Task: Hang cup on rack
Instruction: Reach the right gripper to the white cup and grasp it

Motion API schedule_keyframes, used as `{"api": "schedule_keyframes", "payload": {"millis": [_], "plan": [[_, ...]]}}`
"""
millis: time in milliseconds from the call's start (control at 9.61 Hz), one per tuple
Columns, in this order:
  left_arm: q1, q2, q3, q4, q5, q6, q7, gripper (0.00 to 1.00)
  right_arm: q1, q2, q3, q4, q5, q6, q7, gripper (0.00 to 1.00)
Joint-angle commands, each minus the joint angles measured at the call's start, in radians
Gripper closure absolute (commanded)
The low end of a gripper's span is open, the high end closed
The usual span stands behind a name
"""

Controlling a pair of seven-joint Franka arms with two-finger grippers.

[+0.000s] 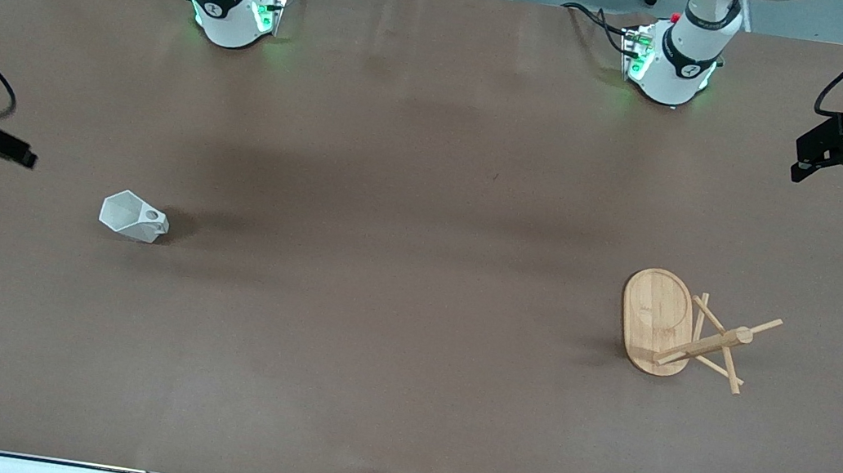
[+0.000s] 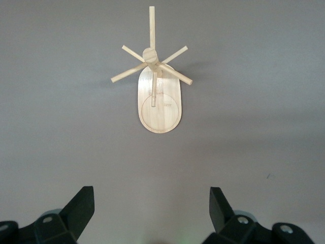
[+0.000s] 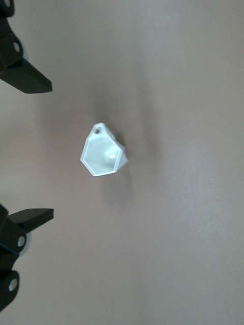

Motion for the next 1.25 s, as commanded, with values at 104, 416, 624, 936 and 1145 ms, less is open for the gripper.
{"api": "schedule_keyframes", "payload": {"millis": [104,416,624,936,1145], "plan": [[0.000,0.002,0.002,-0.030,-0.009,0.004,-0.007,0.00,-0.030,0.001,0.010,-0.253,-0.005,0.299,-0.045,0.00],[0.002,0.003,0.002,-0.028,-0.006,0.002,0.000,0.00,-0.056,0.033,0.010,-0.448,-0.006,0.612,-0.116,0.00],[0.002,0.006,0.003,-0.024,-0.006,0.005,0.006,0.00,-0.065,0.059,0.010,-0.513,-0.006,0.704,-0.134,0.00],[0.011,0.006,0.003,-0.024,0.003,0.007,0.013,0.00,-0.062,0.094,0.010,-0.530,-0.006,0.725,-0.136,0.01],[0.020,0.002,0.003,-0.024,0.004,0.004,0.014,0.00,-0.063,0.105,0.011,-0.539,-0.006,0.729,-0.143,0.10]]}}
